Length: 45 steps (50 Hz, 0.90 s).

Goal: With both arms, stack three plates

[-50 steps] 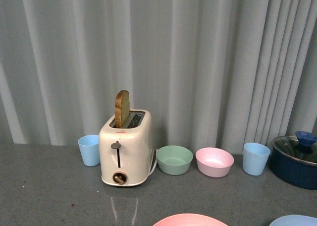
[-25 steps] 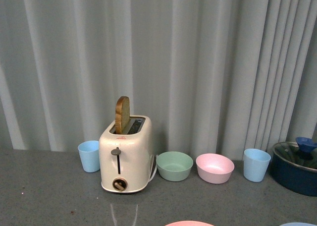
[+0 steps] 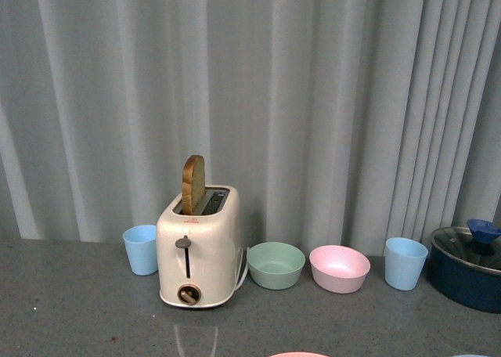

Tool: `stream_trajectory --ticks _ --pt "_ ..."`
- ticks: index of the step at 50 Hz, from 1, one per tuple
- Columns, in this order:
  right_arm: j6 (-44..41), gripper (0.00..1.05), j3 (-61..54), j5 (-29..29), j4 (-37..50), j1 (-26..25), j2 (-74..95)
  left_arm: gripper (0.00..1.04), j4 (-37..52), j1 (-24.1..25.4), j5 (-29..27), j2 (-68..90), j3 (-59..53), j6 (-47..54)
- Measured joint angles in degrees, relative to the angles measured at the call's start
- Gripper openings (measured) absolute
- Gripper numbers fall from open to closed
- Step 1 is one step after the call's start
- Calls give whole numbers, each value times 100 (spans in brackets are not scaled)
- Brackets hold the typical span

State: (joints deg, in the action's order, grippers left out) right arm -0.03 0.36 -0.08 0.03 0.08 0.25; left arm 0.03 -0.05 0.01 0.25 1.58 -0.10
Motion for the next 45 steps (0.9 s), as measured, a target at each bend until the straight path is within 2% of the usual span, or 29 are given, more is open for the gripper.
stream_trajectory --ticks 12,21,24,27,30,34,40,45 --pt "0 97 0 0 0 0 0 65 0 0 0 -2 0 2" --pt "2 97 0 0 0 0 0 96 0 0 0 -2 0 2" --pt "249 97 160 876 -417 247 223 99 0 0 0 -2 0 4" --pt "669 97 533 2430 -981 555 920 97 0 0 -24 -2 0 2" --pt "866 97 726 3130 -796 378 1550 98 0 0 4 -2 0 2" --pt "962 97 918 2889 -260 -146 2173 98 0 0 0 -2 0 2" --pt "1141 97 1447 1600 713 -1204 3569 98 0 0 0 -7 0 2" --pt "1373 97 2079 695 968 -1886 4940 98 0 0 0 -4 0 2"
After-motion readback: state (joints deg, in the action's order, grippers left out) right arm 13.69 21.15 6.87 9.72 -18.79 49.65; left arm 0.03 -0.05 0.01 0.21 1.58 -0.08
